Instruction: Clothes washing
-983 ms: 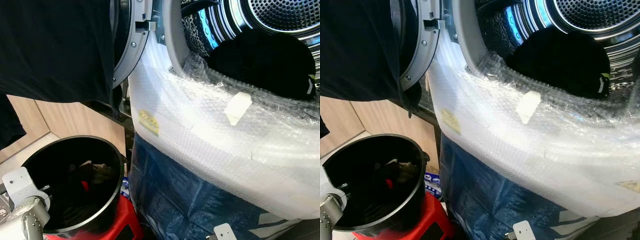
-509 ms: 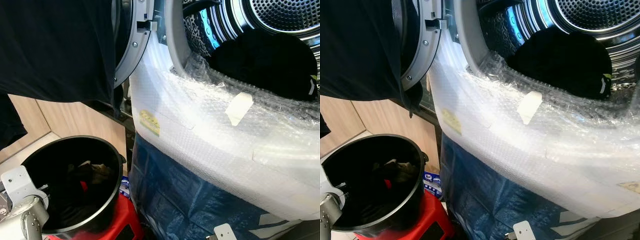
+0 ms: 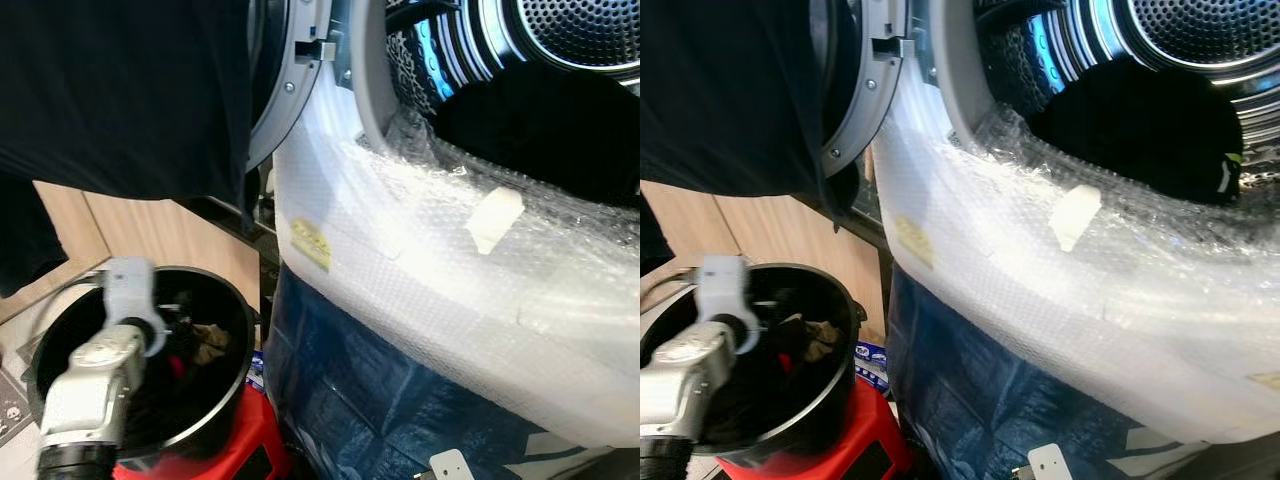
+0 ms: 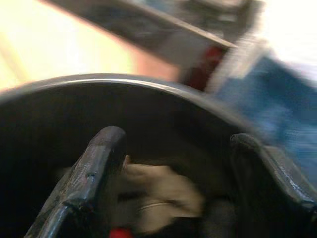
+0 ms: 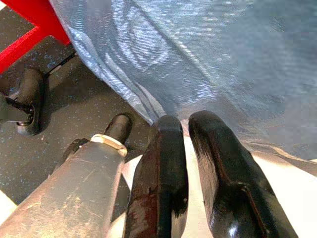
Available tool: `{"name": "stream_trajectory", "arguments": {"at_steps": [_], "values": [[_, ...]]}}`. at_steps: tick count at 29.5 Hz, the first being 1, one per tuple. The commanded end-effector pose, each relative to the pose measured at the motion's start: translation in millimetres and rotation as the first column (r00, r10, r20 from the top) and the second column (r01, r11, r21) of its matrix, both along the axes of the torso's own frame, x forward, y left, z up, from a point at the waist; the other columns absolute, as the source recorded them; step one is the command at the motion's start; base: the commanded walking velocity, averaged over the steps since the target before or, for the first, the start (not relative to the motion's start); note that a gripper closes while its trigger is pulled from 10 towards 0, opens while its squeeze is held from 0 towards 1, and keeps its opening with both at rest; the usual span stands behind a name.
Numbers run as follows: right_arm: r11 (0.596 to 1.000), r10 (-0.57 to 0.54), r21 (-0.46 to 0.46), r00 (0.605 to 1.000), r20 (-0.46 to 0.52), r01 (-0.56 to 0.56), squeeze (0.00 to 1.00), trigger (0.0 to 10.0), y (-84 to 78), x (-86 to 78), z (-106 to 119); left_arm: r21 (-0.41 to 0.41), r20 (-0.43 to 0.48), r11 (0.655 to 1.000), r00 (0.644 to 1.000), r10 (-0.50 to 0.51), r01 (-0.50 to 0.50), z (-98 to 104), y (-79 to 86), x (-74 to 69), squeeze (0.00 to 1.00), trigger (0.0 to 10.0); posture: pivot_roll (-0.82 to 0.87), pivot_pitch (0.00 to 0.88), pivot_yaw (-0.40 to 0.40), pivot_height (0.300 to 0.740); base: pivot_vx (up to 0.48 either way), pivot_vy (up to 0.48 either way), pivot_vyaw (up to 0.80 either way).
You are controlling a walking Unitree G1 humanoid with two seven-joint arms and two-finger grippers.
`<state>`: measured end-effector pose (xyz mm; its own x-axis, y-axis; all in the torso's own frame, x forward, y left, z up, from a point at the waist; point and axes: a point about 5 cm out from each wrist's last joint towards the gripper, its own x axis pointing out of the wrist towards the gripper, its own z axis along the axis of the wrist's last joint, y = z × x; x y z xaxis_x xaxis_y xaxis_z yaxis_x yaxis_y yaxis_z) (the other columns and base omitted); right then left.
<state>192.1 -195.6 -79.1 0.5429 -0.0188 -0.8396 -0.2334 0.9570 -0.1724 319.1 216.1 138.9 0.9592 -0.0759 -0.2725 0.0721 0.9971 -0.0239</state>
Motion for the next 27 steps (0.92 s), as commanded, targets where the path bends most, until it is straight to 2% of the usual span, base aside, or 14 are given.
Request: {"name": "stream_trajectory", "arguments": {"at_steps": [1,3,6,7,8,12,15,17,18,19,23,25,26,27], "values": [[1.000,-0.023,-0.012,1.000,-0.015,0.023,0.00,10.0,-8.2,-4.7,-1.2,-0.015,-0.011,0.998,0.998,-0.068,0.068,-3.6,-7.2,2.5,0.00,10.0,0.16,0.087,-0.108,0.740,0.000,0.000,0.00],[0.999,-0.032,-0.015,0.999,-0.018,0.032,0.00,10.0,-11.7,-6.4,-1.4,0.025,-0.061,0.991,0.989,-0.133,0.134,-13.2,-12.7,4.1,0.00,10.0,0.16,0.083,-0.114,0.740,0.000,0.000,0.00],[0.999,-0.031,-0.019,0.999,-0.021,0.031,0.00,10.0,-13.5,-7.3,-1.5,0.026,-0.111,0.989,0.983,-0.144,0.148,-20.9,-13.5,4.3,0.00,10.0,0.15,0.083,-0.119,0.740,0.000,0.000,0.00],[0.999,-0.032,-0.024,0.999,-0.020,0.032,0.00,10.0,-15.6,-7.8,-1.3,0.022,-0.128,0.994,0.987,-0.101,0.105,-23.3,-9.0,4.1,1.00,10.0,0.14,0.074,-0.111,0.740,0.000,0.000,0.00],[0.999,-0.034,-0.026,0.999,-0.019,0.034,0.00,10.0,-16.4,-7.9,-1.2,0.012,-0.134,0.997,0.988,-0.077,0.079,-23.9,-6.2,3.4,1.00,10.0,0.14,0.074,-0.111,0.740,0.000,0.000,0.00],[0.999,-0.041,-0.028,0.999,-0.016,0.040,0.00,10.0,-18.4,-8.1,-0.8,0.055,-0.129,0.998,0.992,-0.012,0.020,-18.1,6.7,-10.4,1.00,10.0,0.14,0.062,-0.109,0.740,0.000,0.000,0.00],[0.999,-0.037,-0.030,0.999,-0.016,0.037,0.00,10.0,-19.3,-8.6,-0.8,0.075,-0.071,0.997,0.997,0.041,-0.036,2.7,21.5,-25.7,1.00,10.0,0.16,0.055,-0.115,0.740,0.000,0.000,0.00],[0.999,-0.032,-0.030,0.999,-0.020,0.032,0.00,10.0,-18.9,-9.2,-1.2,0.080,-0.067,0.996,0.997,0.034,-0.029,8.2,24.2,-30.9,1.00,10.0,0.18,0.053,-0.118,0.740,0.000,0.000,0.00],[0.999,-0.010,-0.032,0.999,-0.031,0.009,0.00,10.0,-17.2,-10.3,-2.1,0.092,-0.105,0.996,0.994,0.015,-0.005,7.5,24.7,-38.1,1.00,10.0,0.18,0.053,-0.118,0.740,0.000,0.000,0.00],[0.999,-0.010,-0.032,0.999,-0.031,0.009,0.00,10.0,-17.2,-10.3,-2.1,0.092,-0.105,0.996,0.994,0.015,-0.005,7.5,24.7,-38.1,1.00,10.0,0.18,0.053,-0.118,0.740,0.000,0.000,0.00],[1.000,0.011,-0.028,1.000,-0.027,-0.012,0.00,10.0,-11.1,-5.5,-1.0,0.132,-0.288,0.987,0.957,-0.047,0.088,-20.2,22.0,-55.4,1.00,10.0,0.20,0.042,-0.121,0.740,0.000,0.000,0.00],[1.000,0.013,-0.026,1.000,-0.025,-0.014,0.00,10.0,-10.2,-4.2,-0.6,0.131,-0.315,0.987,0.948,-0.052,0.098,-24.9,21.8,-57.1,1.00,10.0,0.20,0.043,-0.123,0.740,0.000,0.000,0.00],[1.000,0.015,-0.024,1.000,-0.020,-0.015,0.00,10.0,-7.7,-0.5,0.7,0.129,-0.316,0.989,0.948,-0.034,0.078,-32.5,21.8,-52.6,0.00,10.0,0.21,0.049,-0.130,0.740,0.000,0.000,0.00],[1.000,0.016,-0.024,1.000,-0.019,-0.016,0.00,10.0,-7.0,0.4,1.1,0.127,-0.308,0.990,0.951,-0.025,0.067,-34.5,21.8,-50.0,0.00,10.0,0.21,0.049,-0.130,0.740,0.000,0.000,0.00]]}}
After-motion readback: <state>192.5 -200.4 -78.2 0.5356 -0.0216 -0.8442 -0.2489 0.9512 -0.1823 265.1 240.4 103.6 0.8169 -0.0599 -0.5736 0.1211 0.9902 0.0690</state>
